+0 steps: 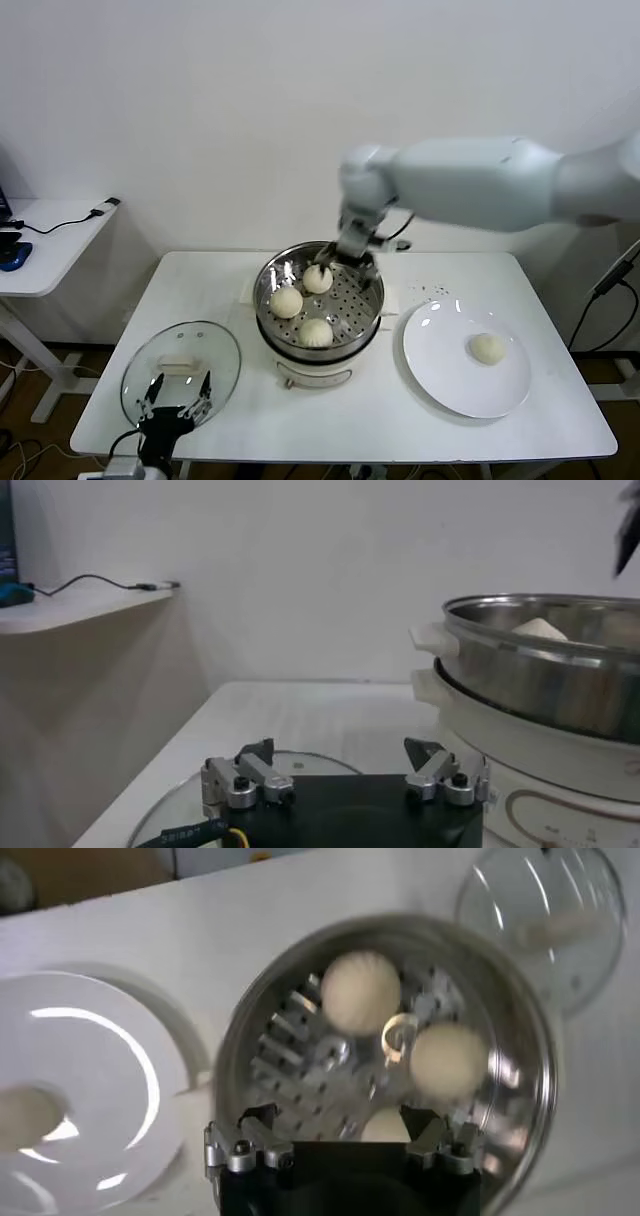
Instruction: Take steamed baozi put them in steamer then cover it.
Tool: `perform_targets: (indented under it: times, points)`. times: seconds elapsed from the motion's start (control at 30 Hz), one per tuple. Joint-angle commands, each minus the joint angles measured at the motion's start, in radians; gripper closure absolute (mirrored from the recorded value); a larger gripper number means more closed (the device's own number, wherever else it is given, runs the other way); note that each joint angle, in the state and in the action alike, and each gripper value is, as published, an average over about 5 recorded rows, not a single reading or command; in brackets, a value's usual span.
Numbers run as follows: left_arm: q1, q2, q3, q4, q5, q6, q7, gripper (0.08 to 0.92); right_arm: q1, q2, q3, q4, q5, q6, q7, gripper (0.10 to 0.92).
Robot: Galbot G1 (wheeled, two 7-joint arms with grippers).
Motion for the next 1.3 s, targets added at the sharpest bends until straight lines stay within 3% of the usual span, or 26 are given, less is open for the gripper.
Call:
perform_targets:
  times: [0.03,0.2,0.43,0.77,1.3]
  points:
    - [-0.006,0.002,-0.001,0.0,-0.006,0.004,0.001,0.177,0.253,-0.285,-0.247,-0.011,0.325,-0.255,-0.099,0.203]
    - [-0.01,0.001,0.001,0.001,-0.007,0.006,0.002,0.177,0.163,-0.46,-0.306,0.043,0.243,-0.384,-0.072,0.203]
    - [-0.007,-0.001,-0.003,0.002,-0.009,0.005,0.006,0.177,-0.198,-0.592,-0.087,-0.036,0.034,-0.465,-0.024,0.203]
    - [-0.008,-0.009,-0.003,0.013,-0.007,-0.002,0.01,0.177,-0.554,-0.579,0.209,-0.135,-0.118,-0.531,0.049,0.203]
    - [-0.01,-0.008,-0.007,0.038,-0.007,-0.011,0.008,0.177,-0.752,-0.508,0.355,-0.22,-0.164,-0.566,0.122,0.207]
